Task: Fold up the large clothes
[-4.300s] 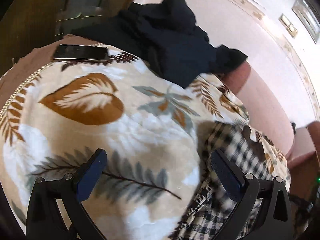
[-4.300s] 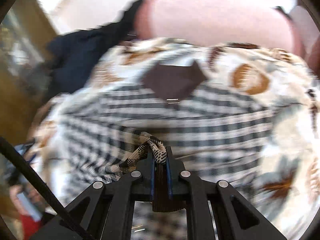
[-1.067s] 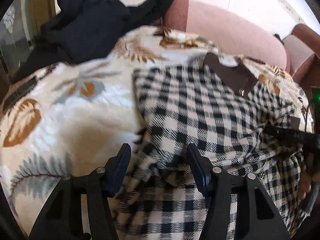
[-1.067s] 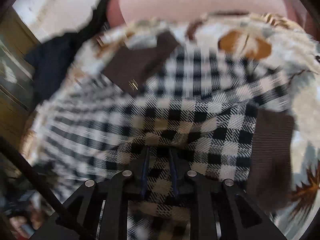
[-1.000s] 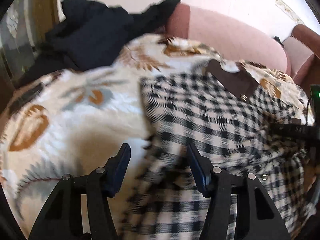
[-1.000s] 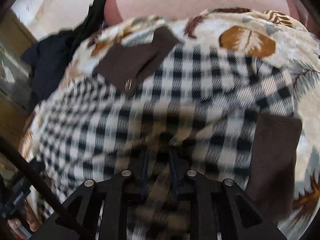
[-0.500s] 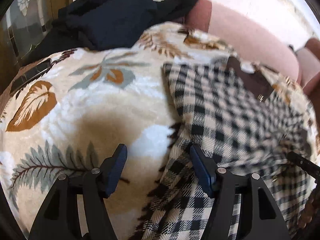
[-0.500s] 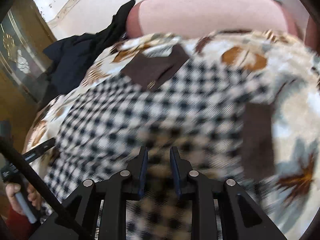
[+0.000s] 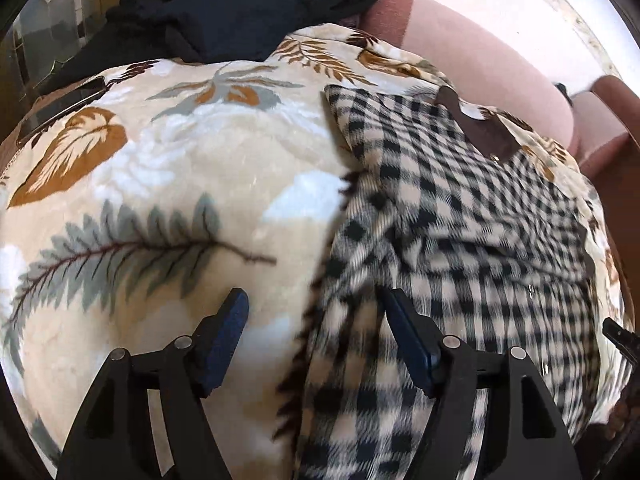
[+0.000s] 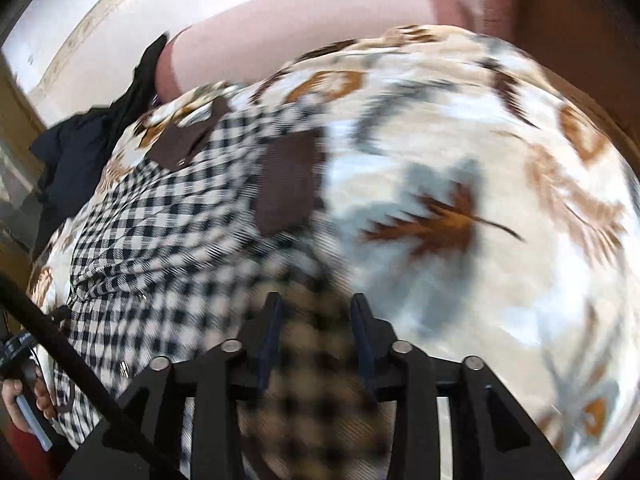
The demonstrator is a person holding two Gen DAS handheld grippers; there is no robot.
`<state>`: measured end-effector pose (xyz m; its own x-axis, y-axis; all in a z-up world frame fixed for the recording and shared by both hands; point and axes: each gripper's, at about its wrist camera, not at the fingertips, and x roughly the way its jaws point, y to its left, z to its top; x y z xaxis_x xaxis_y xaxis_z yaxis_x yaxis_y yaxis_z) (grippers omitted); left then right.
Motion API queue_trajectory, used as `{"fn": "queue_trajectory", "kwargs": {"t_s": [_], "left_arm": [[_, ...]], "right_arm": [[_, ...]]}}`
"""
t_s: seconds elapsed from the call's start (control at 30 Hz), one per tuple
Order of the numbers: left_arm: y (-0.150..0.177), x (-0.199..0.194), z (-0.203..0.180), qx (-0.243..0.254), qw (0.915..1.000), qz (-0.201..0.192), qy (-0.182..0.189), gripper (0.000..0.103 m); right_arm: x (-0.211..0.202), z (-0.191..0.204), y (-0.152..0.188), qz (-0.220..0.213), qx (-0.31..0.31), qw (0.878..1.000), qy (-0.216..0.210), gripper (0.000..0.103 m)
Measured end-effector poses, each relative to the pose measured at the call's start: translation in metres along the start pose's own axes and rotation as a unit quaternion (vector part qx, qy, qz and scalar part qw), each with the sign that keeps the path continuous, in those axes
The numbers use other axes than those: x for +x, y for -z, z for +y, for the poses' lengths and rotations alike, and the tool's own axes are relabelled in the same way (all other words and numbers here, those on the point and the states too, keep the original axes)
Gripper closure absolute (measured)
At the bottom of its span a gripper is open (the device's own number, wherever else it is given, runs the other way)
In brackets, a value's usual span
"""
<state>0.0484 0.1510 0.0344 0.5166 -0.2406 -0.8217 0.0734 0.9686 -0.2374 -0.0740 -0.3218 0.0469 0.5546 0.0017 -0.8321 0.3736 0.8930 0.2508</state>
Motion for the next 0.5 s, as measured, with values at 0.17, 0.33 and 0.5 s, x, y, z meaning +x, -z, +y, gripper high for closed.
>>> {"fn": "queue_trajectory", "kwargs": {"t_s": [0.17, 0.33, 0.5], "left_arm": [[0.024, -0.013, -0.001, 0.015, 0.9992, 0.01, 0.034, 0.033], [0.055, -0.027, -0.011, 0.031, 0.996, 0.017, 0.082, 0.033], [0.089, -0.043, -0.017, 0.043, 0.9925, 0.015, 0.113, 0.033]], "right_arm": [[-0.003, -0.06, 0.028, 0.033, 0.093, 0.993, -0.057, 0.056], [-0.006, -0.077, 0.047, 0.047, 0.148, 0.971, -0.182, 0.056], [-0.006, -0.067, 0.07, 0.071, 0.149, 0.955, -0.245, 0.056]]}}
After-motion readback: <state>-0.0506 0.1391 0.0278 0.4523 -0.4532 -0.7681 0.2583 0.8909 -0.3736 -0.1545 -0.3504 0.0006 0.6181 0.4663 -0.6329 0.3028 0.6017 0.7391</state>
